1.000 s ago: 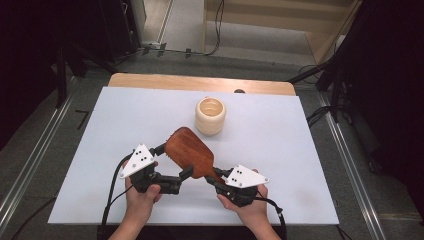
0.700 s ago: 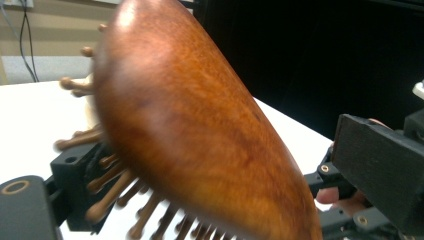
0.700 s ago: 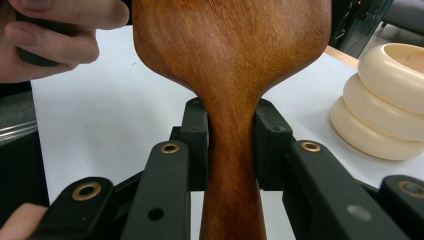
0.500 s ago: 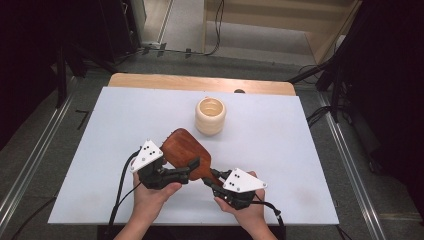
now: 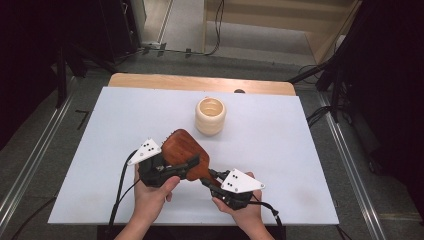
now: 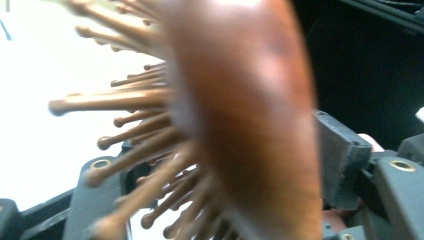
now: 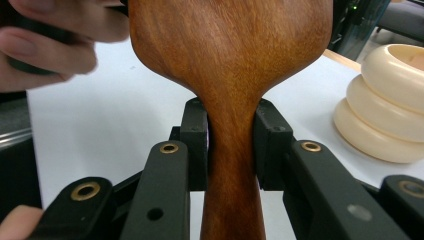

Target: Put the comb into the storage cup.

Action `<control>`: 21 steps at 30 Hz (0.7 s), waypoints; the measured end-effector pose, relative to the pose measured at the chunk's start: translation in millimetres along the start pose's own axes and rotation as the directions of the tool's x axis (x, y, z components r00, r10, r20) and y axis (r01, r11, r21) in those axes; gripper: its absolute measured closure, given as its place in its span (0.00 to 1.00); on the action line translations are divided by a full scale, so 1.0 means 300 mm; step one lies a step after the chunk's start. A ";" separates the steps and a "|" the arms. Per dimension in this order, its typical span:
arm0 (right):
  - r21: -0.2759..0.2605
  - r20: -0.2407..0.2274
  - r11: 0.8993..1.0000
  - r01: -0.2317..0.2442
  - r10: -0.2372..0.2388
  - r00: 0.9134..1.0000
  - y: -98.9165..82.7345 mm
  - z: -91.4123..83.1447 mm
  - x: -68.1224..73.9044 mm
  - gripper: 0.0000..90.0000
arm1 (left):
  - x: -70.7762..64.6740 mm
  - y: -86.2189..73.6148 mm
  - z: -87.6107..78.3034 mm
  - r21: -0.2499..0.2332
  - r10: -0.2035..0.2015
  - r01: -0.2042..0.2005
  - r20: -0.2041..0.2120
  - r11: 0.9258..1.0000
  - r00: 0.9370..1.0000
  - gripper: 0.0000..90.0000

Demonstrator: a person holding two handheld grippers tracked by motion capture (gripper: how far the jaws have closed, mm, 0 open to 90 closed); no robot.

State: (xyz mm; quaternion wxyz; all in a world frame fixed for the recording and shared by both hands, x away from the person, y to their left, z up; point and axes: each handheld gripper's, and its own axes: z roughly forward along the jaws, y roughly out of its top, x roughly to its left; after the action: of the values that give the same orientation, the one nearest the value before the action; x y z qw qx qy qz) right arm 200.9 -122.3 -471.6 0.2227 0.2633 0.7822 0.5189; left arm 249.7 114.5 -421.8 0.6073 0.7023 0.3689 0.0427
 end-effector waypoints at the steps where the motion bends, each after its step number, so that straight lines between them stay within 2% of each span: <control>1: 0.003 -0.002 1.000 -0.005 0.005 1.000 -0.002 0.002 -0.001 0.77 | 0.002 0.000 0.000 0.001 -0.002 0.002 0.007 1.000 1.000 0.43; 4: 0.005 -0.005 1.000 -0.010 0.010 1.000 -0.004 0.008 -0.004 0.76 | -0.003 -0.001 0.001 0.003 0.009 -0.009 0.022 1.000 1.000 0.47; 7: 0.002 -0.002 1.000 -0.025 0.025 1.000 -0.005 0.015 -0.006 0.70 | -0.017 -0.006 0.001 -0.003 0.066 -0.066 -0.006 0.998 0.998 0.52; 8: 0.001 -0.003 1.000 -0.030 0.030 1.000 -0.004 0.014 -0.007 0.67 | -0.018 -0.006 -0.001 -0.002 0.073 -0.073 -0.014 0.997 0.997 0.53; 10: -0.003 0.001 0.999 -0.039 0.039 0.999 -0.002 0.011 -0.009 0.61 | -0.010 -0.006 -0.001 -0.003 0.055 -0.056 -0.007 0.998 0.998 0.56; 11: -0.015 -0.011 0.998 -0.058 0.058 0.998 0.000 0.008 -0.013 0.57 | -0.004 -0.006 -0.002 0.000 0.051 -0.051 -0.003 0.999 0.999 0.57; 15: -0.031 -0.026 0.994 -0.102 0.101 0.995 0.008 -0.005 -0.032 0.34 | 0.000 -0.001 -0.003 0.002 0.063 -0.063 0.013 0.998 0.998 0.59; 16: -0.034 -0.027 0.994 -0.101 0.101 0.995 0.007 -0.009 -0.036 0.27 | -0.002 0.002 -0.006 0.003 0.069 -0.069 0.015 0.998 0.998 0.59; 17: -0.027 -0.023 0.995 -0.101 0.100 0.995 0.006 -0.012 -0.040 0.16 | -0.002 0.004 -0.007 0.002 0.076 -0.076 0.013 0.997 0.997 0.60; 19: -0.039 -0.024 0.993 -0.112 0.111 0.994 0.005 -0.023 -0.048 0.09 | -0.003 0.009 -0.011 -0.003 0.080 -0.080 0.017 0.997 0.997 0.60; 21: -0.058 -0.057 0.989 -0.136 0.132 0.990 0.007 -0.036 -0.060 0.00 | -0.002 0.013 -0.013 -0.009 0.082 -0.082 0.019 0.997 0.996 0.60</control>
State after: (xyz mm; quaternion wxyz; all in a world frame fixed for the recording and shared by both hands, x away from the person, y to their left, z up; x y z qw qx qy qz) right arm 208.2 -140.5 -464.2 0.1747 0.2946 0.7517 0.5635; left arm 249.1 117.5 -417.2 0.6115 0.7147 0.3337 0.0624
